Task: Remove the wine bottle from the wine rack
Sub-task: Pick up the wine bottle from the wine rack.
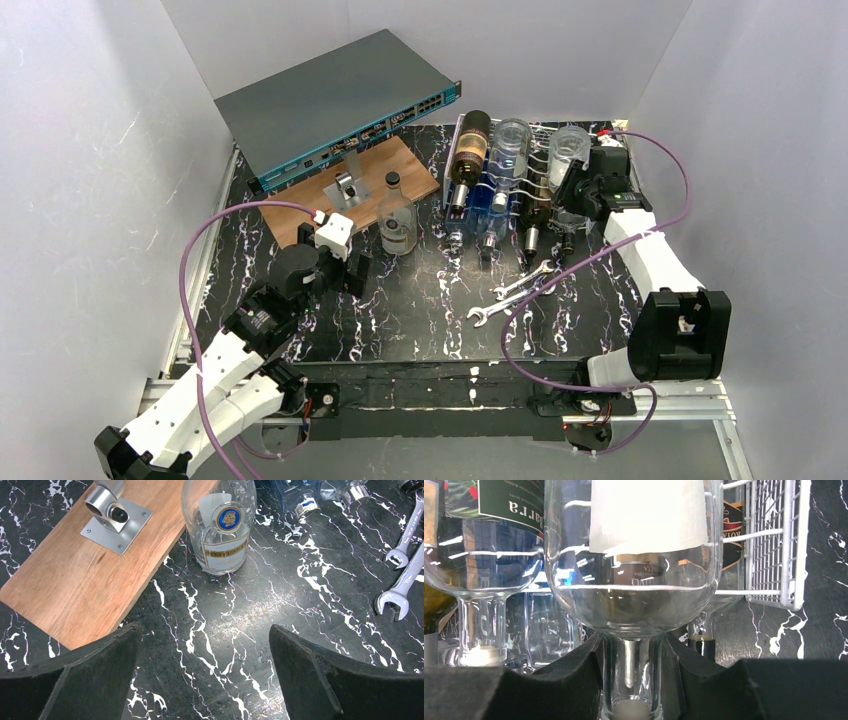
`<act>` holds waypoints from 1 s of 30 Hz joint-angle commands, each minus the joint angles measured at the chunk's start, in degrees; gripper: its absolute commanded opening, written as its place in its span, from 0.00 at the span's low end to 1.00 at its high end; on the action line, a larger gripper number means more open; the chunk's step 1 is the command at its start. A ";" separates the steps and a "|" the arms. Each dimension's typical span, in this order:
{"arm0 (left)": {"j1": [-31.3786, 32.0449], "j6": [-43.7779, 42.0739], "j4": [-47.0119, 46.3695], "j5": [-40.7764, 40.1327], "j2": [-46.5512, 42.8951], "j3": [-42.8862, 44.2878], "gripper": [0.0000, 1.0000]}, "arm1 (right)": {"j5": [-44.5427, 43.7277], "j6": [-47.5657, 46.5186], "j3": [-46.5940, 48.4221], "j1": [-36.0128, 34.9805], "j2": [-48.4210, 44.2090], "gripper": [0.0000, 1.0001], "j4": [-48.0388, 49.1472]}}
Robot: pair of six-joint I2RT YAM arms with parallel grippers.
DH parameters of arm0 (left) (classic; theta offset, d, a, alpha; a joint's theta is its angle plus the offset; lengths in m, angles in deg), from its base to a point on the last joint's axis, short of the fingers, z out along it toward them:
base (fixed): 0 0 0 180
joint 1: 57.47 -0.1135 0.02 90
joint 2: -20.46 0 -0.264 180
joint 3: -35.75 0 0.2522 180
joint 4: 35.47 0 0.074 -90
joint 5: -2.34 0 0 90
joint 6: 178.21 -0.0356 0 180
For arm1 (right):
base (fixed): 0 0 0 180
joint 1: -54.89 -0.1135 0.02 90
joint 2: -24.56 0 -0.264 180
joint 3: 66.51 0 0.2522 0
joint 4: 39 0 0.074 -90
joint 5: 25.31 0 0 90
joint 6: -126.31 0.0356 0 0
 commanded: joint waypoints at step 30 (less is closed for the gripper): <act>-0.31 -2.31 0.11 9.50 -0.66 0.19 0.98 | 6.19 -5.53 5.67 1.10 -14.92 0.01 -0.23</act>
